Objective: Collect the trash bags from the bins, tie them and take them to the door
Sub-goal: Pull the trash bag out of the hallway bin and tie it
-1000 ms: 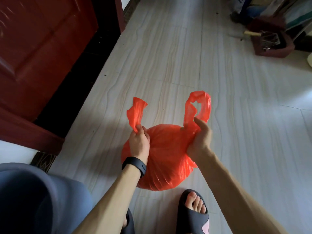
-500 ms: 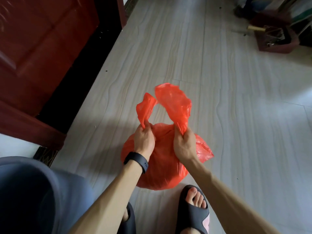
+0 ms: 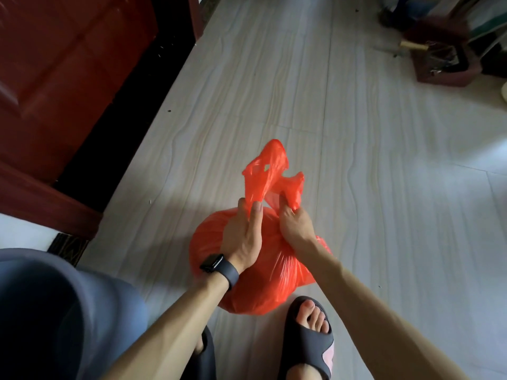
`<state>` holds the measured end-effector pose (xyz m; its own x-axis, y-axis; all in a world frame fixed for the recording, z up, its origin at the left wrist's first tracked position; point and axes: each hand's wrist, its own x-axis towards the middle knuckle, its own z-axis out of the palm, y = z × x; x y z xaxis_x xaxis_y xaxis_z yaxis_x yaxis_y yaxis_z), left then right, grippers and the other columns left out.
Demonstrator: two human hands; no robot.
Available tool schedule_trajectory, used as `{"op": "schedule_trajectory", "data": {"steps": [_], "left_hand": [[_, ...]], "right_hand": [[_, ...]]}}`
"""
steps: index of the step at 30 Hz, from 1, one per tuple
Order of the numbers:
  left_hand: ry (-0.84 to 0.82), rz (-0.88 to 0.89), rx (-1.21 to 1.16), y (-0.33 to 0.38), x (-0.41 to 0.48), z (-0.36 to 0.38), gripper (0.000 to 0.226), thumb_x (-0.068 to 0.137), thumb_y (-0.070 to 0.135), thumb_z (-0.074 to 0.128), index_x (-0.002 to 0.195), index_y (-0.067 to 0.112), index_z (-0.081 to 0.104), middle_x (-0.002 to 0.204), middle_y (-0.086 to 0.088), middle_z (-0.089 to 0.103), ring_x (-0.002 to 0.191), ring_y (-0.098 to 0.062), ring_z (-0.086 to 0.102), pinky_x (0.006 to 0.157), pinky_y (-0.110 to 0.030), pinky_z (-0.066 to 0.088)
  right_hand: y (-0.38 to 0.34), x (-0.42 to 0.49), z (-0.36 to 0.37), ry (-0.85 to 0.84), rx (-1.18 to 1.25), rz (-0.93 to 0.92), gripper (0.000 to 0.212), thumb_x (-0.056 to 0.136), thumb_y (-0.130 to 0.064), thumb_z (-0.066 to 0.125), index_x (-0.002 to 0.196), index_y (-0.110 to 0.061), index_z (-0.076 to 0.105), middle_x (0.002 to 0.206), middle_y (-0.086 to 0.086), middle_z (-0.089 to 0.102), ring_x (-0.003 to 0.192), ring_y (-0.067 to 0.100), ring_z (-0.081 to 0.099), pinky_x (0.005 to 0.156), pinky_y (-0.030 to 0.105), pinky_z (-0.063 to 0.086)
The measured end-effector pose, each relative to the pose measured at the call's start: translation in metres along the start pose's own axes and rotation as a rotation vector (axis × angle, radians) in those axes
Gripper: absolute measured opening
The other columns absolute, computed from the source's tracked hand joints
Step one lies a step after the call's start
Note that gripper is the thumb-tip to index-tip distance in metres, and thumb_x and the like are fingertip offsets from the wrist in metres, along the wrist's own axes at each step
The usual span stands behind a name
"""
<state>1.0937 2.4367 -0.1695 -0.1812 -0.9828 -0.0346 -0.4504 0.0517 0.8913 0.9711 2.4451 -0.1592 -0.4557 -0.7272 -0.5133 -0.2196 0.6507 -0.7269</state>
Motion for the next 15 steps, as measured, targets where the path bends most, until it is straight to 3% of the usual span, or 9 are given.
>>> {"op": "schedule_trajectory", "data": {"steps": [3,4,6,9,10,12,13,15], "left_hand": [[-0.054,0.23,0.268,0.001,0.012,-0.007,0.041,0.104,0.028,0.028,0.115,-0.004,0.052,0.085,-0.023,0.07,0.069,-0.036,0.067,0.057,-0.031,0.045],[-0.086,0.259,0.287,0.001,0.014,-0.008,0.038,0.104,0.027,0.032,0.113,-0.002,0.054,0.075,-0.02,0.07,0.06,-0.034,0.066,0.051,-0.03,0.041],[-0.137,0.3,0.304,0.004,0.017,-0.012,0.043,0.102,0.036,0.032,0.113,0.003,0.057,0.07,-0.016,0.07,0.059,-0.035,0.065,0.05,-0.033,0.037],[-0.162,0.406,0.484,-0.007,0.023,-0.015,0.048,0.101,0.045,0.031,0.108,0.005,0.056,0.069,-0.019,0.068,0.063,-0.041,0.065,0.049,-0.035,0.036],[-0.163,0.418,0.53,-0.009,0.027,-0.016,0.044,0.102,0.043,0.035,0.109,0.005,0.056,0.069,-0.02,0.068,0.063,-0.042,0.064,0.05,-0.034,0.034],[-0.156,0.435,0.591,-0.009,0.031,-0.019,0.038,0.103,0.037,0.039,0.107,0.004,0.057,0.064,-0.017,0.066,0.056,-0.04,0.062,0.052,-0.03,0.031],[-0.156,0.469,0.627,-0.009,0.031,-0.02,0.036,0.102,0.036,0.038,0.104,0.005,0.057,0.059,-0.014,0.064,0.05,-0.036,0.06,0.051,-0.028,0.032],[-0.163,0.547,0.711,-0.015,0.032,-0.018,0.027,0.098,0.031,0.037,0.102,0.009,0.052,0.054,-0.007,0.061,0.041,-0.031,0.056,0.053,-0.027,0.04]], "right_hand": [[-0.006,0.006,-0.005,-0.085,-0.114,0.026,0.035,0.092,-0.024,0.04,0.111,-0.011,0.067,0.102,0.012,0.071,0.092,0.03,0.067,0.089,0.044,0.055],[-0.008,0.007,-0.004,-0.118,-0.177,0.009,0.036,0.09,-0.022,0.041,0.113,-0.01,0.065,0.106,0.014,0.071,0.098,0.032,0.067,0.091,0.046,0.054],[-0.008,0.009,-0.001,-0.168,-0.26,-0.07,0.036,0.09,-0.021,0.041,0.117,-0.011,0.063,0.114,0.014,0.07,0.107,0.033,0.065,0.095,0.043,0.052],[-0.013,0.004,-0.007,-0.26,-0.048,-0.136,0.022,0.09,-0.005,0.05,0.095,-0.015,0.069,0.09,0.001,0.072,0.09,0.017,0.068,0.078,0.017,0.053],[-0.013,0.004,-0.011,-0.32,0.034,-0.14,0.021,0.088,-0.001,0.055,0.09,-0.016,0.07,0.084,-0.002,0.071,0.084,0.014,0.068,0.075,0.014,0.053],[-0.011,0.005,-0.018,-0.453,0.181,-0.106,0.019,0.072,-0.003,0.067,0.091,-0.006,0.071,0.087,0.009,0.071,0.086,0.025,0.067,0.085,0.03,0.053],[-0.011,0.005,-0.022,-0.516,0.27,-0.068,0.031,0.064,-0.009,0.069,0.094,0.0,0.069,0.093,0.016,0.068,0.091,0.033,0.064,0.09,0.04,0.05],[-0.013,0.006,-0.024,-0.621,0.417,0.024,0.046,0.069,-0.029,0.072,0.106,-0.002,0.07,0.109,0.019,0.067,0.104,0.036,0.062,0.102,0.046,0.045]]}}
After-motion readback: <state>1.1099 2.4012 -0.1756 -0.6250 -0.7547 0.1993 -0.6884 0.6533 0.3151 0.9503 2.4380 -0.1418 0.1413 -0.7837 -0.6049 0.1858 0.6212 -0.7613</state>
